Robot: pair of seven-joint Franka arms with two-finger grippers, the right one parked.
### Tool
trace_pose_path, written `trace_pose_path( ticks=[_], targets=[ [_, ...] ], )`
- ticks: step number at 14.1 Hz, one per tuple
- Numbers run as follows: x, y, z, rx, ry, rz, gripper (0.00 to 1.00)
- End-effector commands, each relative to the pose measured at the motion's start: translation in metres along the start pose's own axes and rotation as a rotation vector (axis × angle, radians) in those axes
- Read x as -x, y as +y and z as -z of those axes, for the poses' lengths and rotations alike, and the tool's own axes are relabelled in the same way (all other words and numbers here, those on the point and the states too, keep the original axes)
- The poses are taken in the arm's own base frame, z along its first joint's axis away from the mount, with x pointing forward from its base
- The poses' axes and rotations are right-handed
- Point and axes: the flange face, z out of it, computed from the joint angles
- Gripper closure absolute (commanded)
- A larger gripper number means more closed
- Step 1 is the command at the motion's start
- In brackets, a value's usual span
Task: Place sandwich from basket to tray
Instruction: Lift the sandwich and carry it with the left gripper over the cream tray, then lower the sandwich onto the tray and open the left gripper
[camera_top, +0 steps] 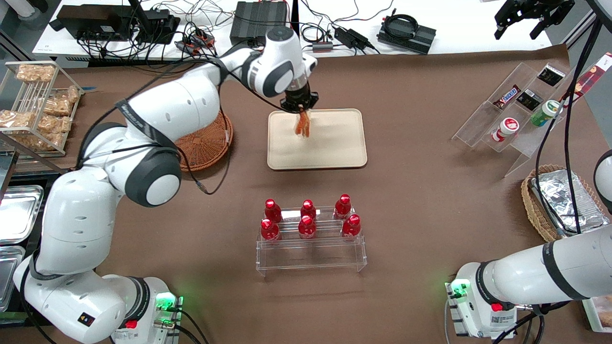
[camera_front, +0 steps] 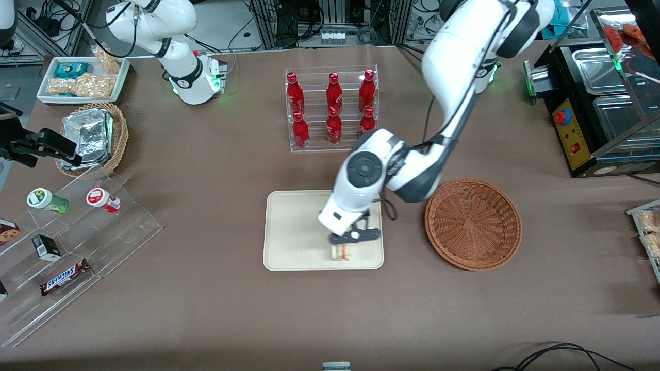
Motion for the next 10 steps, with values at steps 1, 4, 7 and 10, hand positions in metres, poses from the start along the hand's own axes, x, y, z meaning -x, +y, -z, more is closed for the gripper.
trace_pose_path(
  ticks=[1, 4, 7, 10],
  targets=[
    [0.016, 0.027, -0.027, 0.028, 0.023, -0.013, 0.93],
    [0.021, 0.031, -0.045, 0.045, 0.025, 0.041, 0.93],
    [0.022, 0.031, -0.05, 0.043, 0.02, 0.083, 0.91],
    [0.026, 0.026, -0.065, 0.048, 0.021, 0.087, 0.52]
  ],
)
